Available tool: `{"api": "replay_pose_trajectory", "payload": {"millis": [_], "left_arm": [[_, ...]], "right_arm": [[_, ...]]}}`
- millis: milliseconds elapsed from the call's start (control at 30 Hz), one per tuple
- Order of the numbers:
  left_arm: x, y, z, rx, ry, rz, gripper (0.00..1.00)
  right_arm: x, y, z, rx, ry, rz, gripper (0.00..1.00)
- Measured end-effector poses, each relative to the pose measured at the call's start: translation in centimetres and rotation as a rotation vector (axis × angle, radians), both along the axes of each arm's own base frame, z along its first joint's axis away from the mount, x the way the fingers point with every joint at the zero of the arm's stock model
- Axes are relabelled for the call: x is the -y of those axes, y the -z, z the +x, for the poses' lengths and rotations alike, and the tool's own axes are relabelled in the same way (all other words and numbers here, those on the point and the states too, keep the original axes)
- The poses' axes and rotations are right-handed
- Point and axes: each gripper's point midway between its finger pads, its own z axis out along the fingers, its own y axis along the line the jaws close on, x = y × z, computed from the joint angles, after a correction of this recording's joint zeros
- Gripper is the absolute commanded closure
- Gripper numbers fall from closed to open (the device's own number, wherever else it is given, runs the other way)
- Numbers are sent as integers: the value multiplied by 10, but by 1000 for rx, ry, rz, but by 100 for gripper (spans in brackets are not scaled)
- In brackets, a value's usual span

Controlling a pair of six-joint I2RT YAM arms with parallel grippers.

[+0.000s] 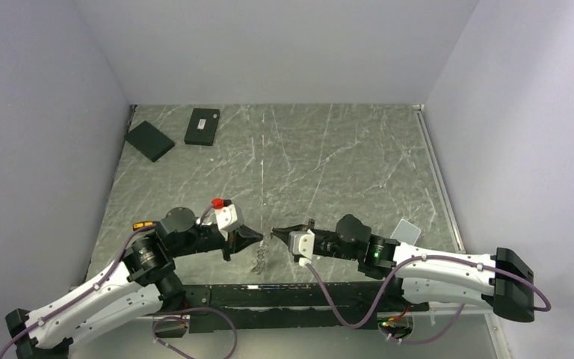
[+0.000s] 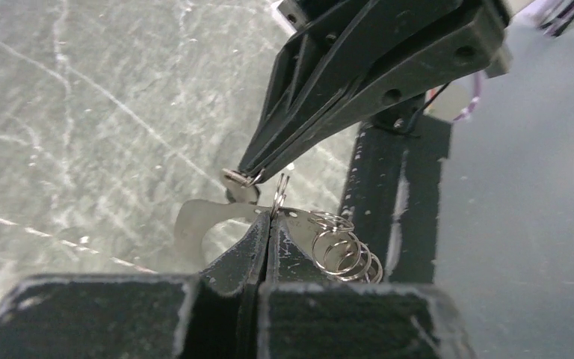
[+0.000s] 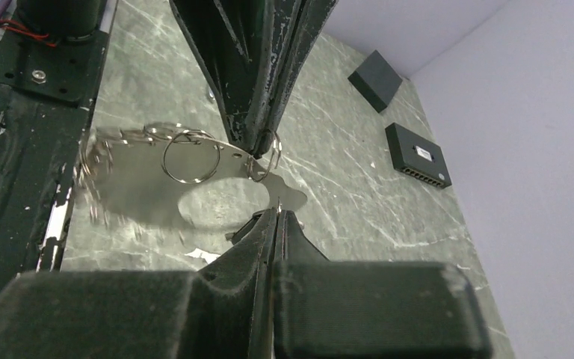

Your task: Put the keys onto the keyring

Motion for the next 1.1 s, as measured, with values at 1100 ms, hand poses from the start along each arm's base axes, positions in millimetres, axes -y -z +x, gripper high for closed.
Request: {"api": "replay_pose_trajectory", "payload": {"millis": [1100], "left_arm": [[-6,32,31,566,118,264,100]], "right_arm": [[0,21,16,174,114,-171,100]]}}
